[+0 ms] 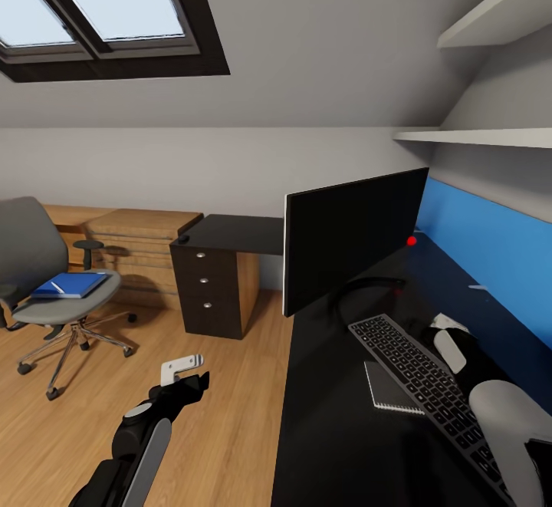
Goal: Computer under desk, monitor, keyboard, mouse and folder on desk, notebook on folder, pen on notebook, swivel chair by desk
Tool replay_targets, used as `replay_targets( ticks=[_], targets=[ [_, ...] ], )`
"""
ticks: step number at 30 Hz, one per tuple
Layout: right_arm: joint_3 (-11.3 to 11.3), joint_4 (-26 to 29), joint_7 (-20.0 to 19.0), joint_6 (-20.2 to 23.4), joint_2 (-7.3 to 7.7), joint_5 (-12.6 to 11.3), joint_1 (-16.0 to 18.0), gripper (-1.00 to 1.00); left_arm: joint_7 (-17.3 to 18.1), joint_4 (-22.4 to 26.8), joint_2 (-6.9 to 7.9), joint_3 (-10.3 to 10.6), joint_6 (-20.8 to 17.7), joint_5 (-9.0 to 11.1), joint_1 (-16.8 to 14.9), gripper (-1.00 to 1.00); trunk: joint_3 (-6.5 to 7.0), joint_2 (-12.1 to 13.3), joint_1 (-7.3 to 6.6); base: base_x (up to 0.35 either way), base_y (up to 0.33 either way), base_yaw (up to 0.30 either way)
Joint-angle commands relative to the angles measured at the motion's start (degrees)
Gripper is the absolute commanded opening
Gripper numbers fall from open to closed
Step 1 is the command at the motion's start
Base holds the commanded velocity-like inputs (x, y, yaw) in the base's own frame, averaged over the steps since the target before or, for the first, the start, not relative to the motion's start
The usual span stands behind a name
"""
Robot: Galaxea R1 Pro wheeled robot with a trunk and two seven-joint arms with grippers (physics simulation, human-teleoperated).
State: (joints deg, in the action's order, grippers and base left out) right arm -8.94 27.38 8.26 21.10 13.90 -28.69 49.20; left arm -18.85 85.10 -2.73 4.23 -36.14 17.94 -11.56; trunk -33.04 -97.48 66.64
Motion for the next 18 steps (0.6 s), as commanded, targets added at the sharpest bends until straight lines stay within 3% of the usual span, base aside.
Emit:
replay_targets(
  ticks=[1,7,15,18],
  targets=[
    [-0.09,0.13,0.10,0.58,0.03,-1.19,0.02,1.00,-0.52,0.07,0.01,0.06,-0.16,0.61,-0.04,1.00,-0.06,-0.03,0.00,0.000,0.000,0.000],
    [-0.27,0.09,-1.02,2.42,0.26,-5.16,0.02,1.00,-0.55,0.07,0.01,0.04,-0.16,0.61,-0.04,1.00,-0.06,-0.03,0.00,0.000,0.000,0.000],
    [-0.33,0.04,-1.29,3.59,0.33,-6.21,0.02,1.00,-0.49,0.07,0.01,0.05,-0.16,0.61,-0.04,1.00,-0.07,-0.03,0.00,0.000,0.000,0.007],
    [-0.31,0.02,-1.31,4.20,0.30,-6.28,0.02,1.00,-0.48,0.07,0.01,0.07,-0.16,0.61,-0.04,1.00,-0.16,-0.03,0.00,0.000,0.000,0.175]
  ],
)
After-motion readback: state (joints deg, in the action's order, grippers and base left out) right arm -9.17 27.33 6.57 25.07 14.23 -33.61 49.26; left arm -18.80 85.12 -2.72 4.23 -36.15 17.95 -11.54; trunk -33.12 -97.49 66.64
